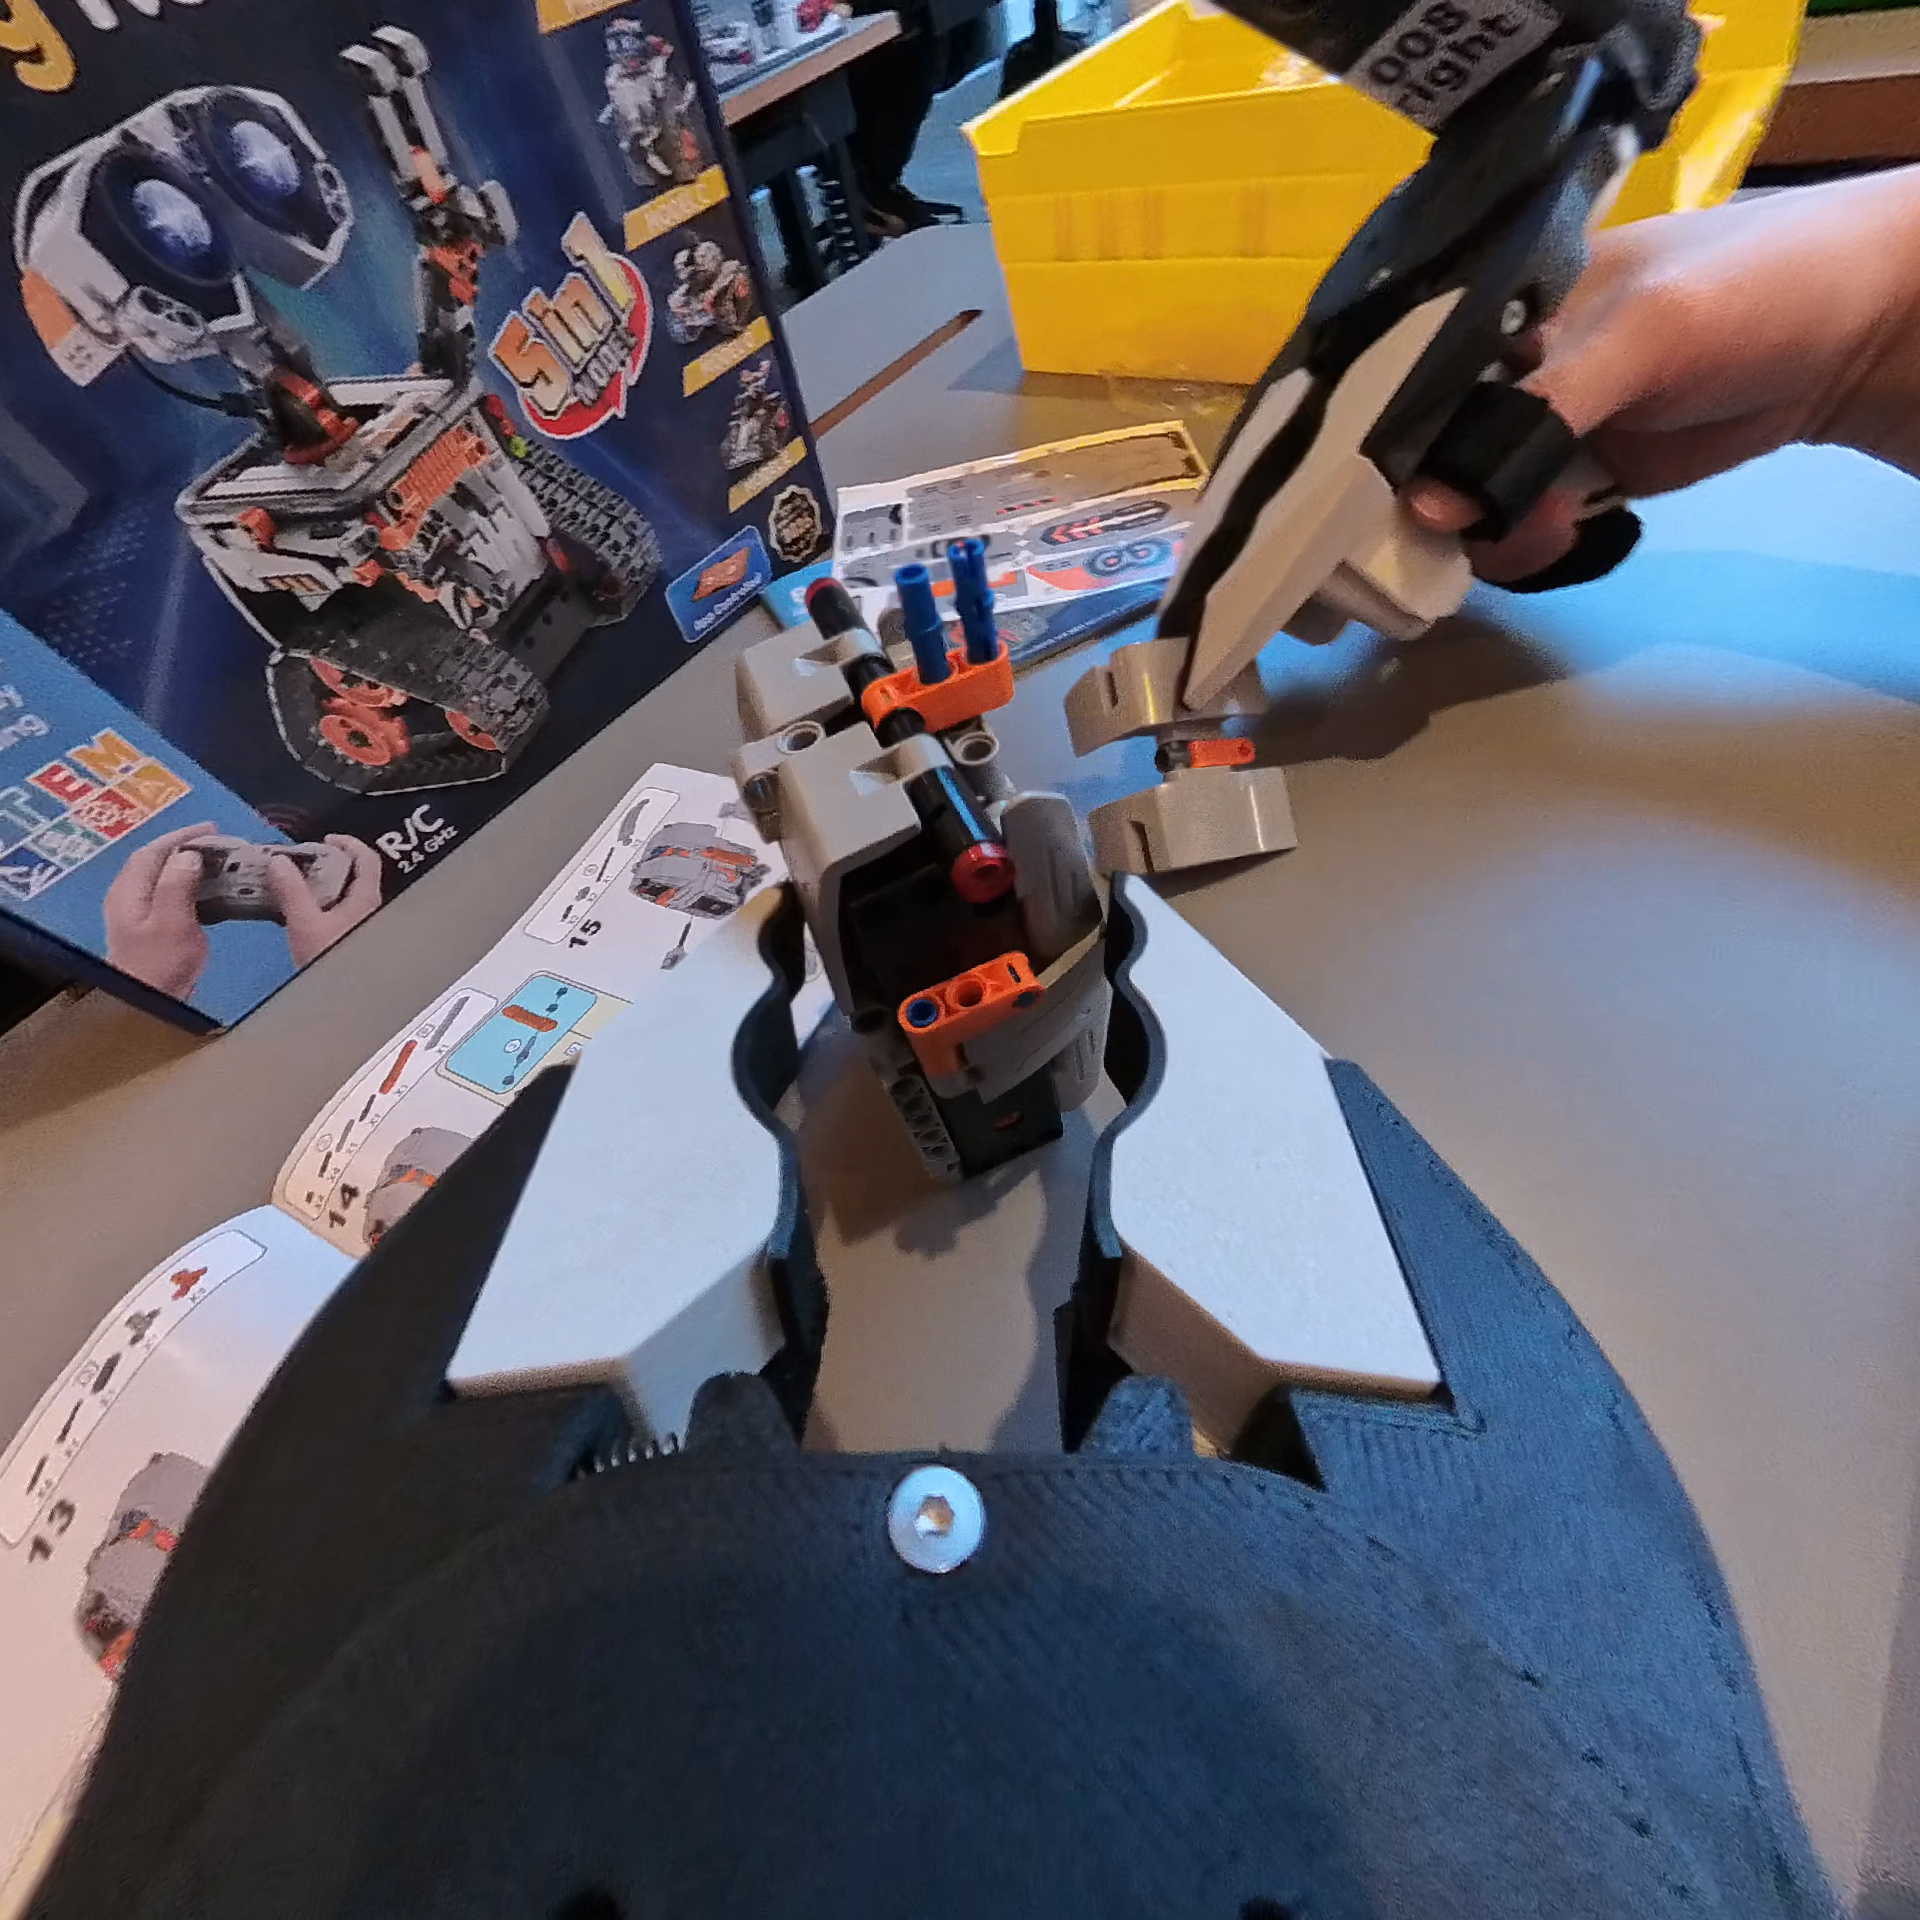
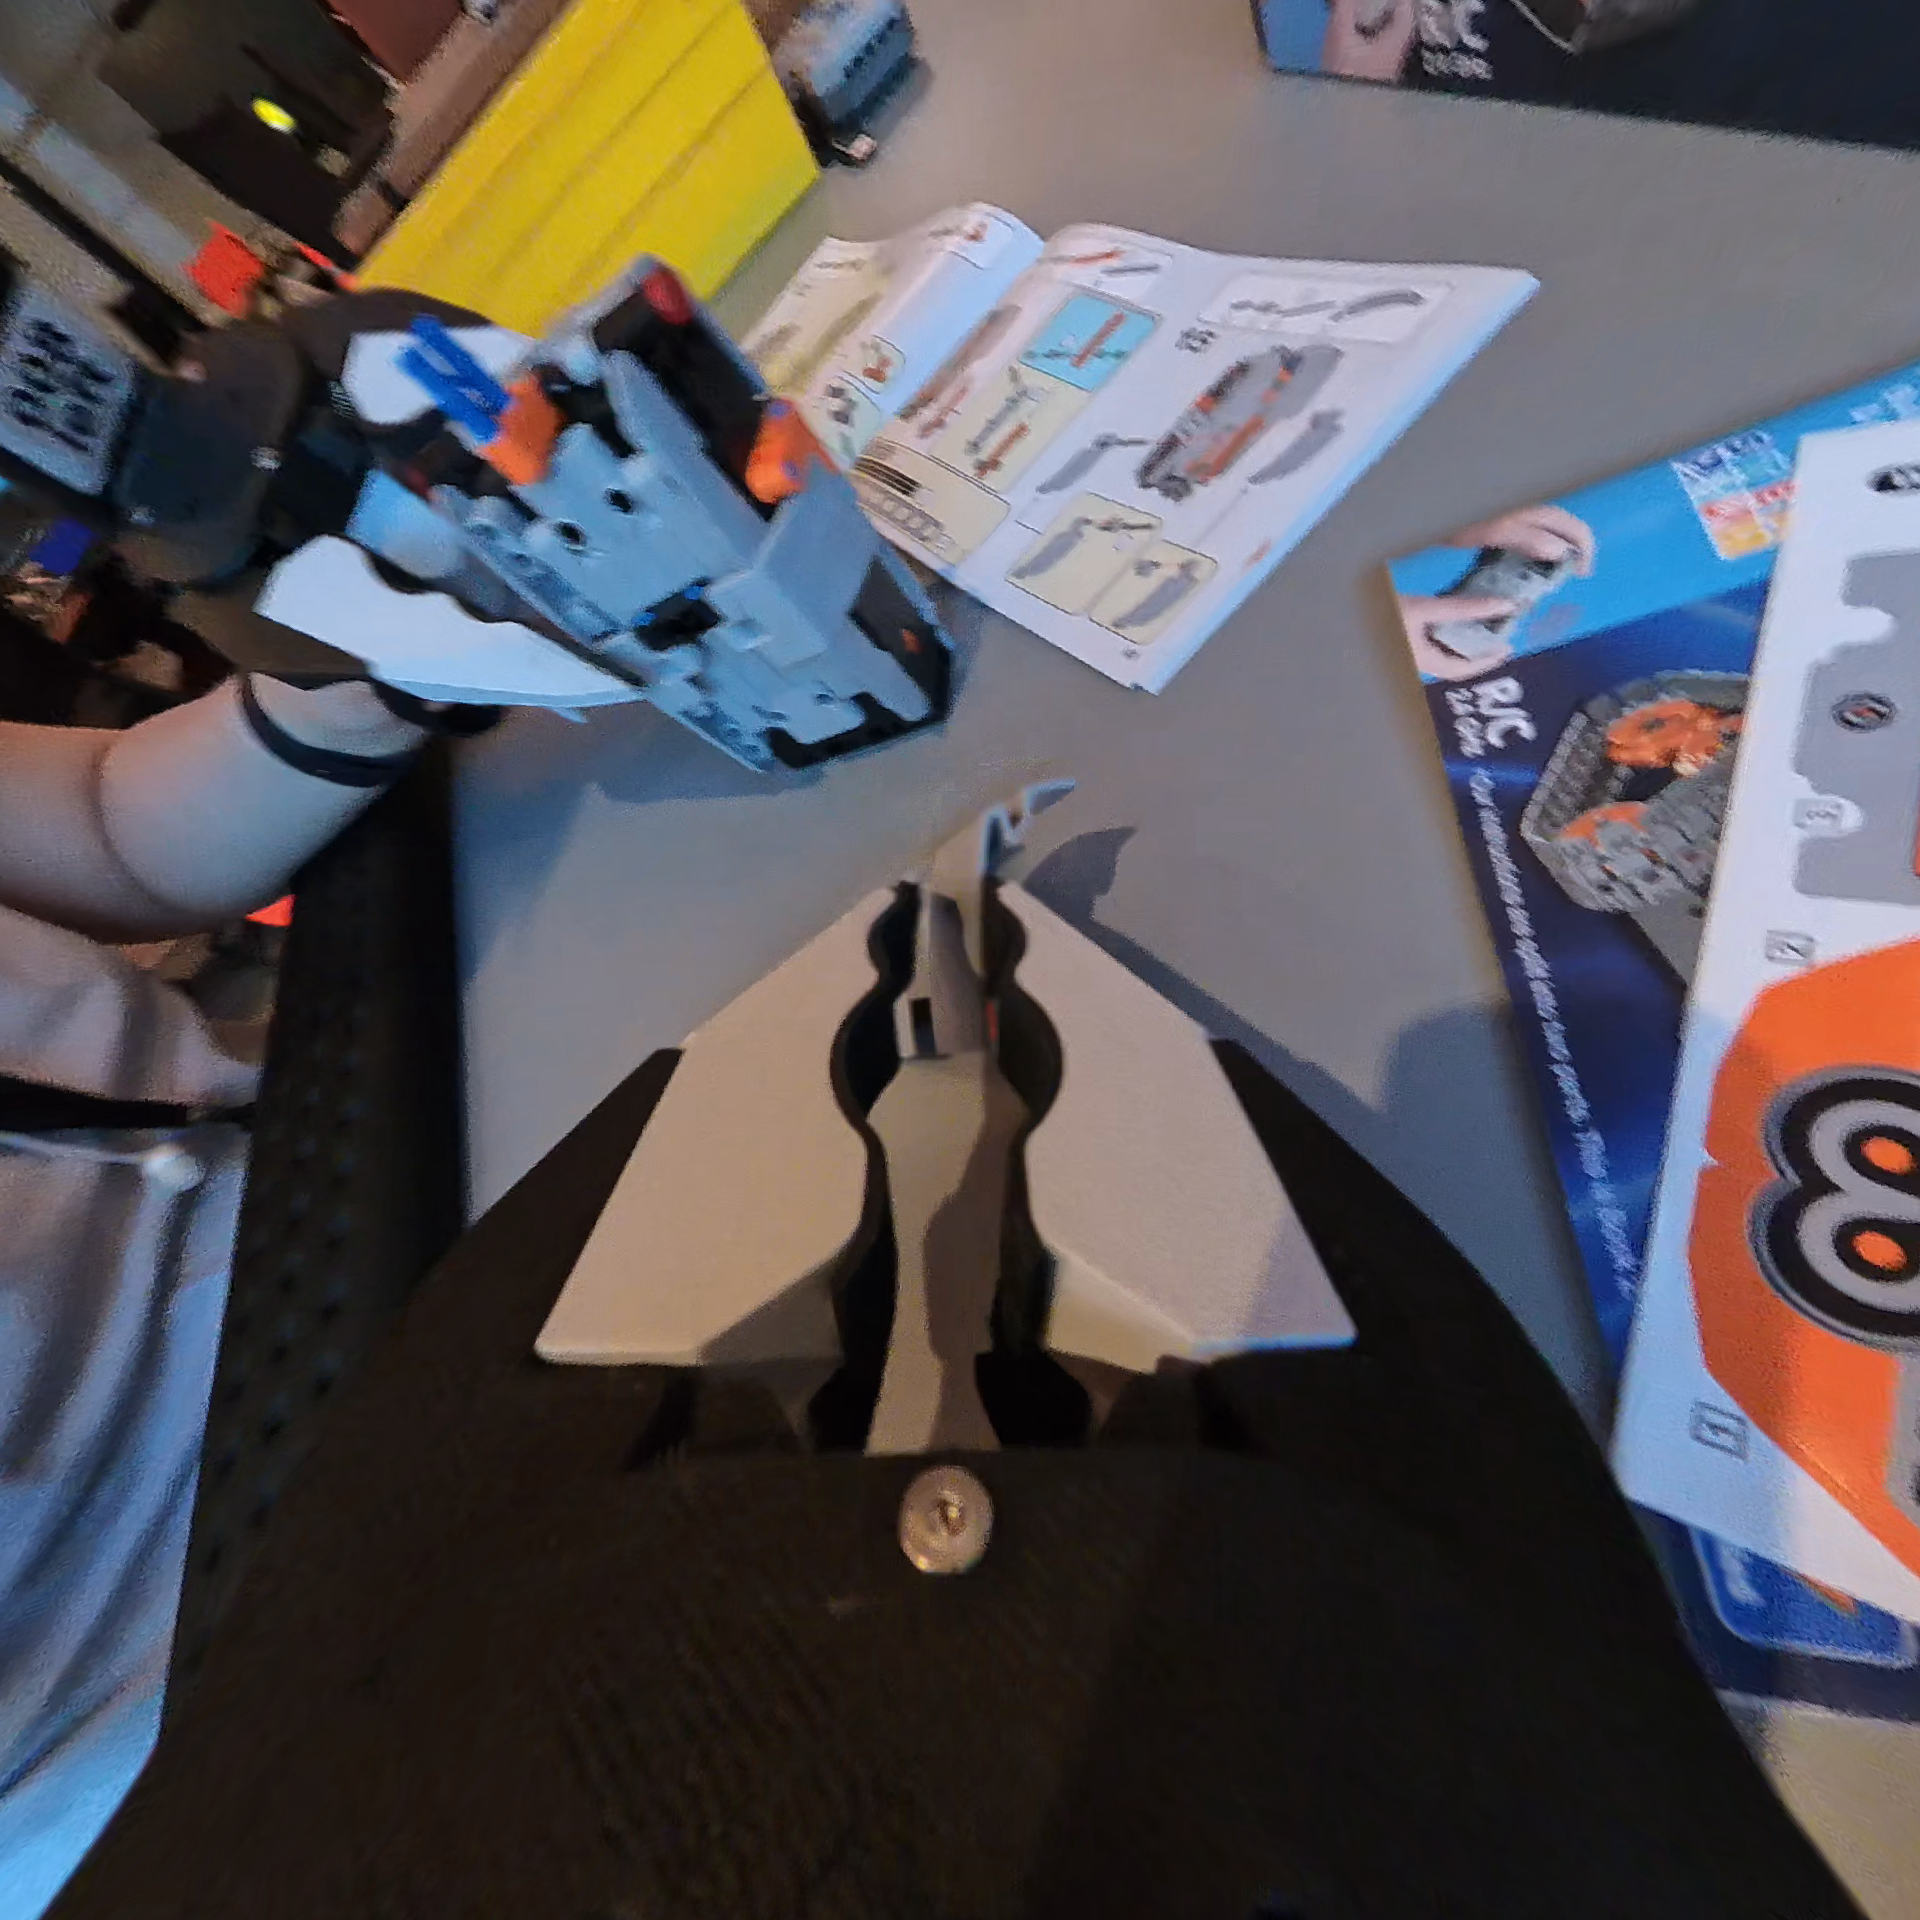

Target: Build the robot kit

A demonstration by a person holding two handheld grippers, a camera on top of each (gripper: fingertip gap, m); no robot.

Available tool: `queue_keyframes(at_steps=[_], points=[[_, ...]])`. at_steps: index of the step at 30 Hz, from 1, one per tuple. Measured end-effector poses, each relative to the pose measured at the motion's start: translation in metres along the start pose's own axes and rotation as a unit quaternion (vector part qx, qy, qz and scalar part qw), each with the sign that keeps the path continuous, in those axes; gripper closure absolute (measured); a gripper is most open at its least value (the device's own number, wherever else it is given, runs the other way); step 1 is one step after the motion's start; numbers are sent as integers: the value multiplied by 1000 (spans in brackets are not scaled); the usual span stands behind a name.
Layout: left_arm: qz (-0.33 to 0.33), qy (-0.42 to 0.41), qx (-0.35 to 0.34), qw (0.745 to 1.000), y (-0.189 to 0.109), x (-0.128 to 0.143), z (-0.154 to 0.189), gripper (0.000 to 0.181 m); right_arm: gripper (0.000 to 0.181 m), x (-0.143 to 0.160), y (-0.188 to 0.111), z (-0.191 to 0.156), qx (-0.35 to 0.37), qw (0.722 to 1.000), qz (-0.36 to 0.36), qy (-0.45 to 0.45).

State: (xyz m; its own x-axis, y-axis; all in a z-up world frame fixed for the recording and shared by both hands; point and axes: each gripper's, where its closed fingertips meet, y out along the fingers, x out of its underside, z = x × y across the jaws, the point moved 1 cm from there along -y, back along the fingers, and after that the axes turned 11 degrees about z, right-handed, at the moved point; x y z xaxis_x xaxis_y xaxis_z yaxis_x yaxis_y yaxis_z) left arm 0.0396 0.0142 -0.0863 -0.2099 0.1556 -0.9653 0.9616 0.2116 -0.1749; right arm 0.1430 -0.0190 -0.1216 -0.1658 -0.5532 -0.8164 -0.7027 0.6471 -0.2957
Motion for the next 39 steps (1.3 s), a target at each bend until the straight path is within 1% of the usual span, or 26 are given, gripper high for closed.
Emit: queue_keyframes(at_steps=[1,3,5,7,9,10,13,15,18,19,21,25,28,33,39], points=[[2,2,12,1000,-2,0,0,124,158,1,0,5,16,1000,-3,-7],[4,4,35,999,-5,1,0,124,141,-2,-2,8,37,998,4,-43],[11,13,61,998,-6,1,1,124,124,-15,-4,1,44,995,29,-87],[20,11,85,996,-8,1,2,125,117,-37,0,-20,21,986,82,-147],[30,-15,110,993,-11,0,3,125,115,-51,17,-44,-26,973,119,-197],[34,-32,120,992,-12,-1,4,125,113,-52,28,-52,-46,970,122,-207],[48,-66,158,984,-15,-3,7,126,112,-46,60,-59,-101,973,88,-190],[52,-89,179,978,-17,-4,9,127,116,-46,71,-60,-127,972,79,-184],[61,-158,203,964,-19,-5,7,126,144,-46,71,-71,-199,970,69,-122],[61,-184,214,957,-19,-5,7,126,145,-48,71,-72,-208,970,75,-100],[55,-238,235,941,-18,-4,7,126,140,-46,74,-69,-206,973,75,-79],[57,-350,244,903,-9,-2,-2,126,145,-49,77,-57,-192,978,78,-4],[64,-397,242,883,-7,-4,-5,126,145,-50,76,-55,-192,978,79,13],[76,-435,187,878,-2,-7,-15,128,145,-49,78,-51,-184,979,81,33],[56,-412,123,901,-1,-4,-19,130,145,-50,80,-48,-182,978,81,64]])
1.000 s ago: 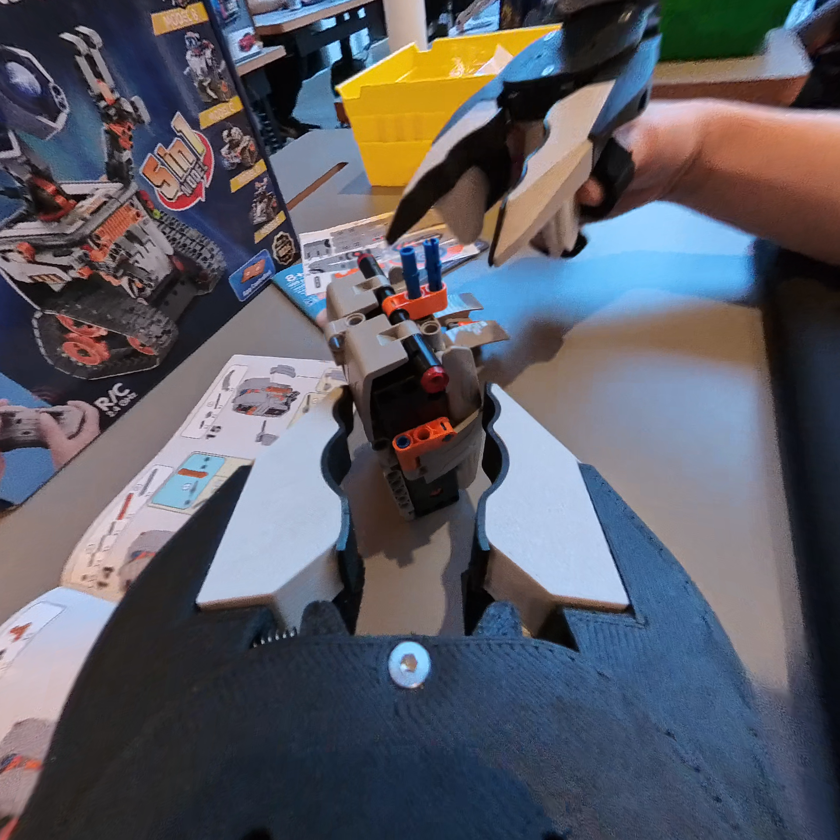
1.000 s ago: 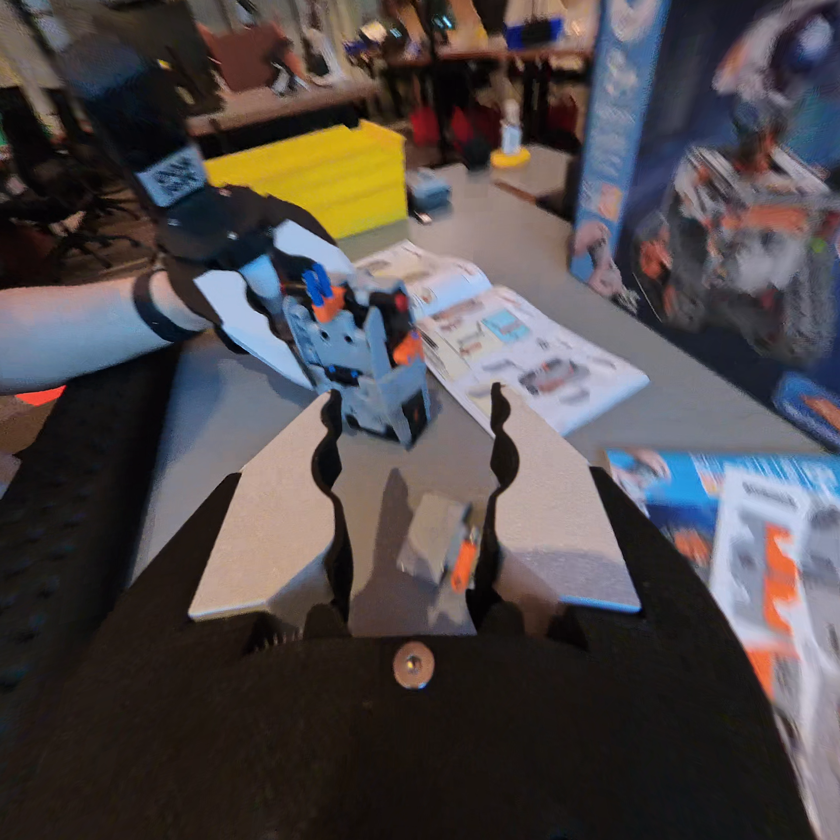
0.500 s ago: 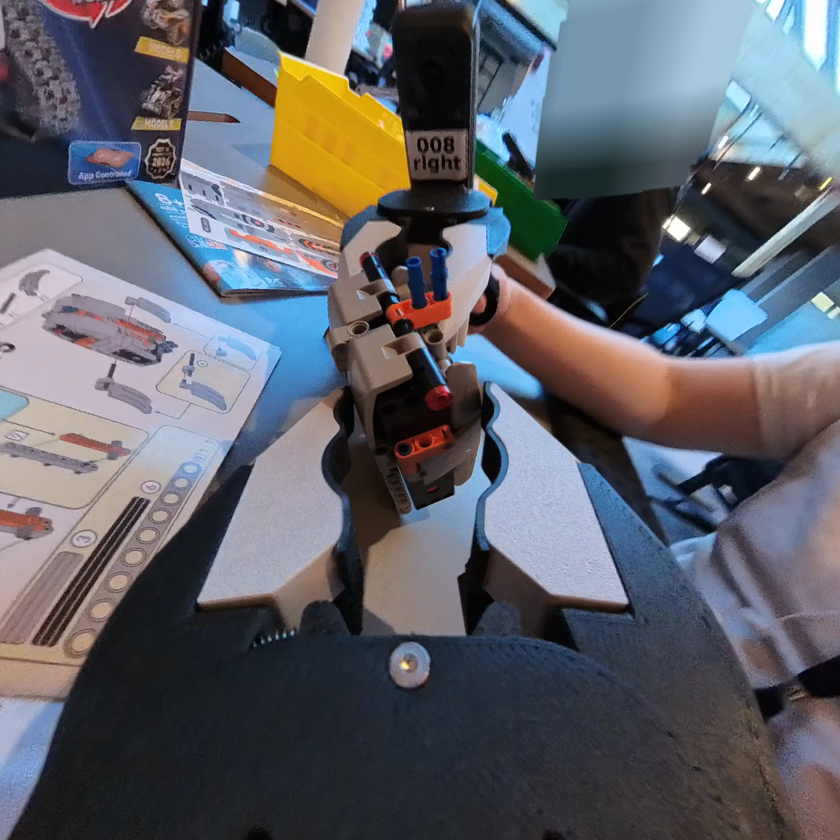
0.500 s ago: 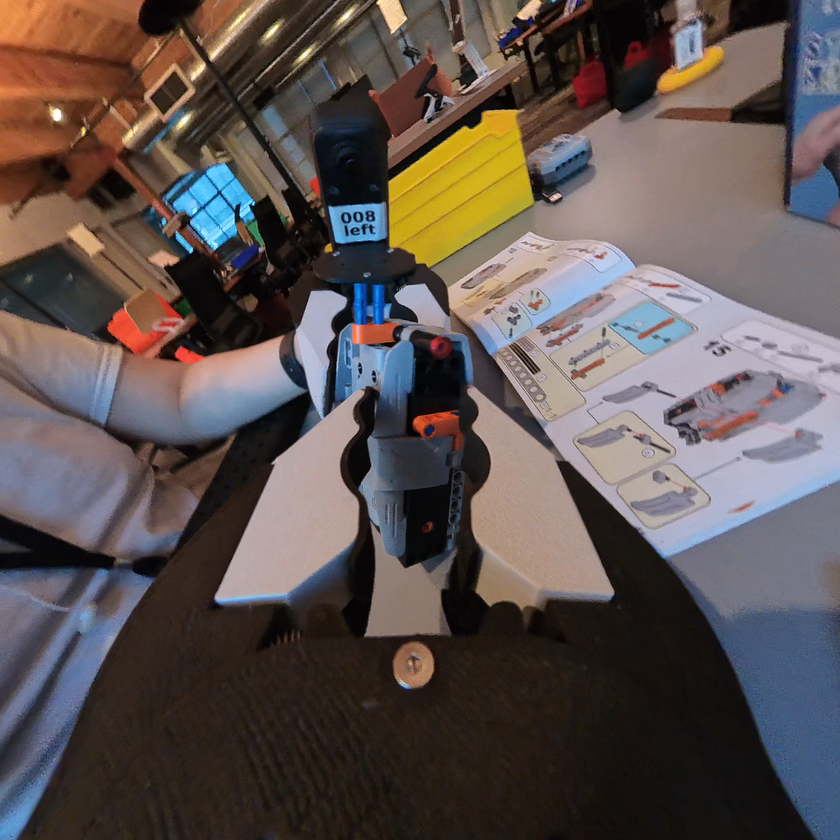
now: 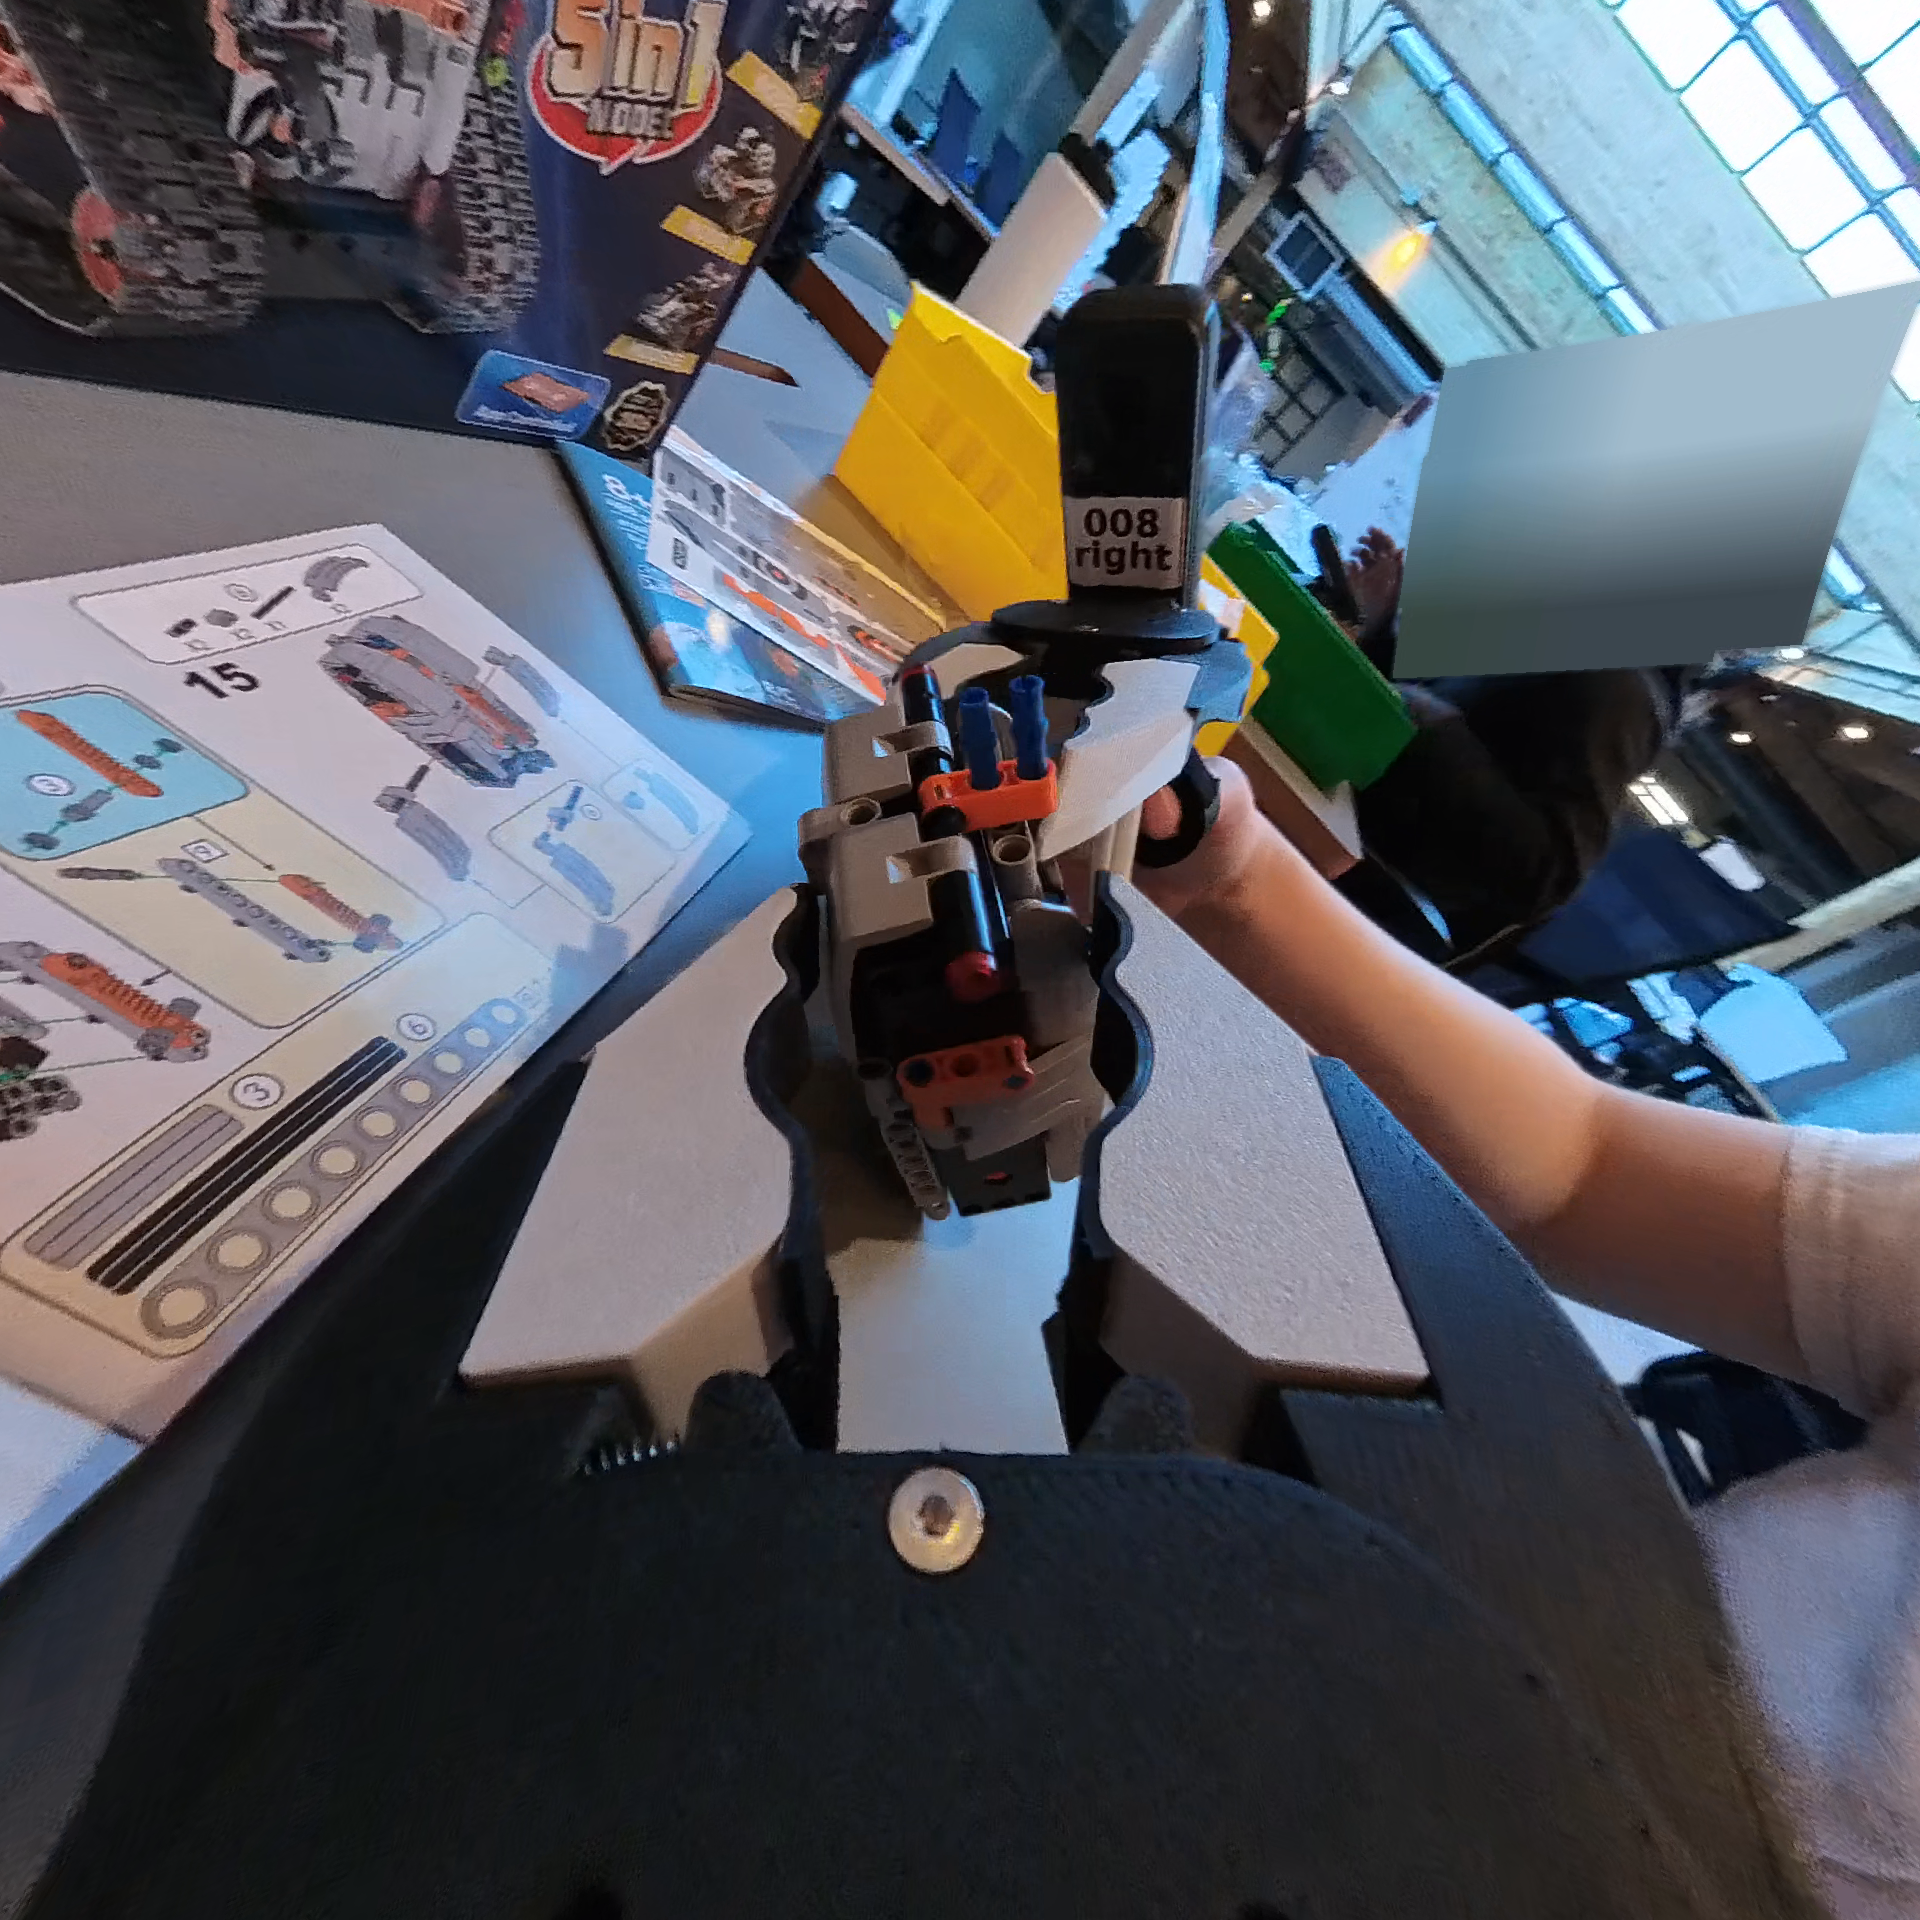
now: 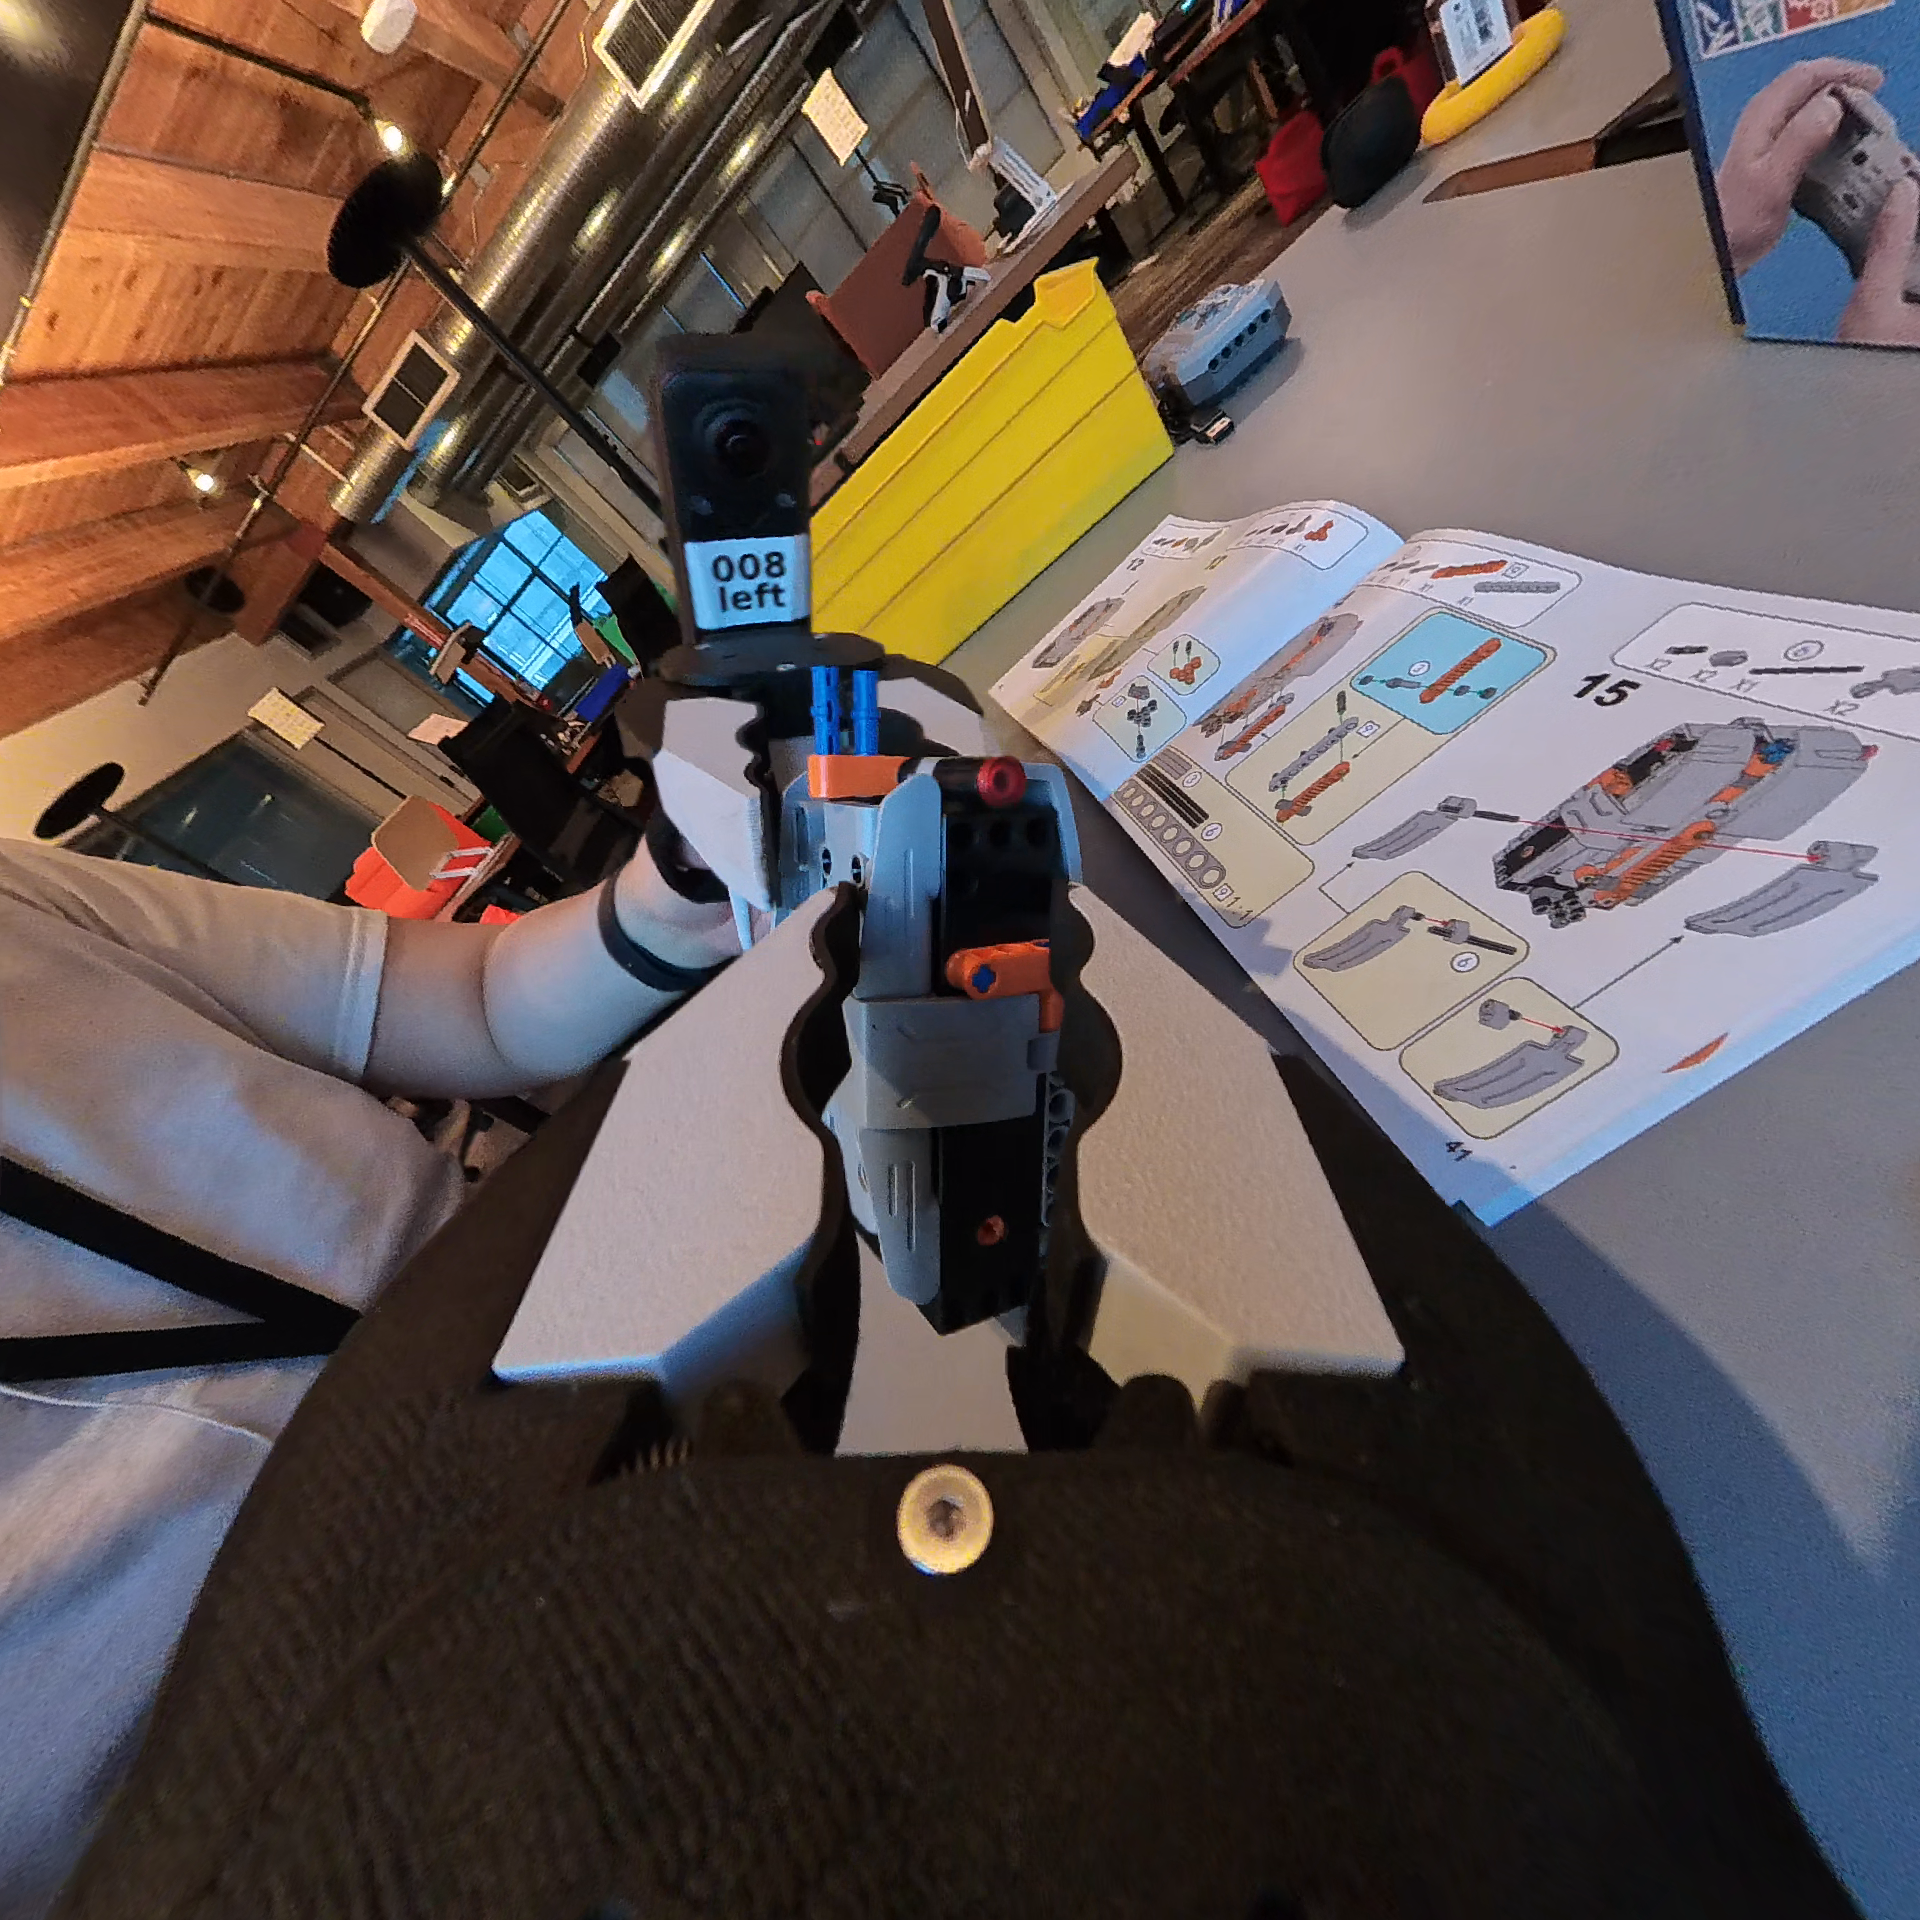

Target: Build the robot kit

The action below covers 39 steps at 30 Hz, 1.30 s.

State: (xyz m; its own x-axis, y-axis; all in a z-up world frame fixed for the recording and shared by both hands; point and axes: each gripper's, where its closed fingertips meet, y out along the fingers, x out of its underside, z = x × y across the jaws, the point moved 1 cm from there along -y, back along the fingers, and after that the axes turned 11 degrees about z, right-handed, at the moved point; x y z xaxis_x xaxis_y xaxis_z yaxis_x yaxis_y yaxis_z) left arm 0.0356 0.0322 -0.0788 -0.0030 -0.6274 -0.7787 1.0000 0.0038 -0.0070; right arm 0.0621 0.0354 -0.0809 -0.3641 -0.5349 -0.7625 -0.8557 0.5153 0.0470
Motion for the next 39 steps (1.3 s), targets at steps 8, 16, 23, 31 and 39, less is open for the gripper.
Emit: queue_keyframes(at_steps=[8,16,23,31,39], points=[[-10,44,-46,998,-3,0,5,131,145,-1,2,-4,-30,999,18,21],[-24,128,-52,990,-9,-3,13,132,145,-1,4,-13,-51,998,30,-29],[-22,105,-46,993,-11,-3,10,132,144,-2,-5,-12,-14,997,35,-74],[-34,170,-27,985,-8,2,23,132,111,8,-25,-31,87,930,-27,-357],[-78,358,69,928,-6,21,46,132,89,37,-20,-31,101,920,-65,-374]])
